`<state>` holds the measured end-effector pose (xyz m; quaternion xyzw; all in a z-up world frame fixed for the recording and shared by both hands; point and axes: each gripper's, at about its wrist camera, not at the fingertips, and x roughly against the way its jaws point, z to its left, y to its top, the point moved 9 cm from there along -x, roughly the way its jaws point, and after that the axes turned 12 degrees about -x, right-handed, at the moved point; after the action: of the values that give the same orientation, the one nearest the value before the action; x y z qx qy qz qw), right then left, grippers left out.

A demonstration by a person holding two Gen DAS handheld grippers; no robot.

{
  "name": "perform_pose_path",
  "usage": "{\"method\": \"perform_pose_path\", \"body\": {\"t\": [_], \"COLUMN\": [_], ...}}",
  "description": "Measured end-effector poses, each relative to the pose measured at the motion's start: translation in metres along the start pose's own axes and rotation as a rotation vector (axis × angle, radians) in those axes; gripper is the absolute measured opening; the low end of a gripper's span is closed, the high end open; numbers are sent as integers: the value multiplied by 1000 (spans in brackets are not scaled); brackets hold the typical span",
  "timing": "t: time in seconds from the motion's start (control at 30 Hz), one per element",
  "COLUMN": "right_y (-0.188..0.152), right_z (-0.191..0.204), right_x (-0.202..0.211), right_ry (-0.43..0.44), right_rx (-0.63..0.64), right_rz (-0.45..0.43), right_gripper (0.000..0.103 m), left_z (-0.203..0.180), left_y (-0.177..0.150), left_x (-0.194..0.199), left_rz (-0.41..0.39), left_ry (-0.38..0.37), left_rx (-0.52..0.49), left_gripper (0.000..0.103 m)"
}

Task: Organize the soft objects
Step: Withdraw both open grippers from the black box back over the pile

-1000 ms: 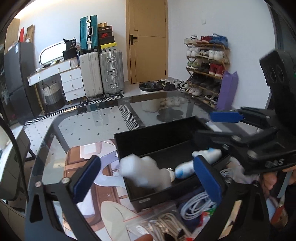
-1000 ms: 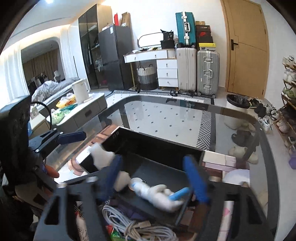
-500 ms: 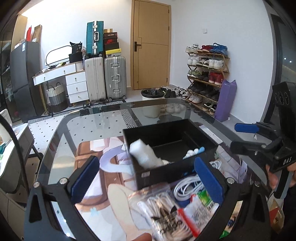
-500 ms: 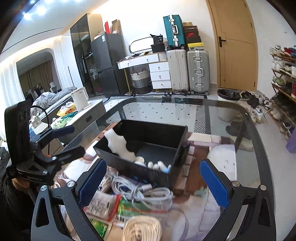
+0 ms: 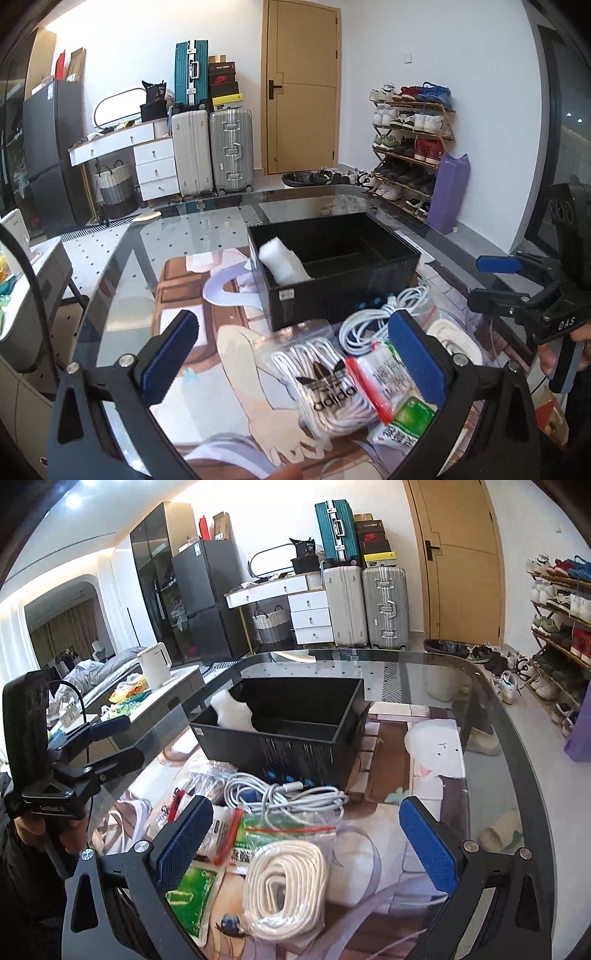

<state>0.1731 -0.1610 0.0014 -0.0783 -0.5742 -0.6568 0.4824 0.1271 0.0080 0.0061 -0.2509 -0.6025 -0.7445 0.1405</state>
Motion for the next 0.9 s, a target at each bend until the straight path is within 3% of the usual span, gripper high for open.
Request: {"method": "perform_pose_path", "body": {"t": [0.5,0.9], "right_y": [-19,-45], "right_z": [-2,6], "right_x": [2,-20], "right_ry": [-38,-45], "right_rx": [30,98], "right_rz": [43,144], "right_gripper": [102,102], "left_z": [-15,-28], "left_y": [-17,-26], "left_x": [8,-1], "left_rz": [16,52], "left_ry": [-7,-22], "left_rx": [-25,-59], "left_gripper": [103,103]}}
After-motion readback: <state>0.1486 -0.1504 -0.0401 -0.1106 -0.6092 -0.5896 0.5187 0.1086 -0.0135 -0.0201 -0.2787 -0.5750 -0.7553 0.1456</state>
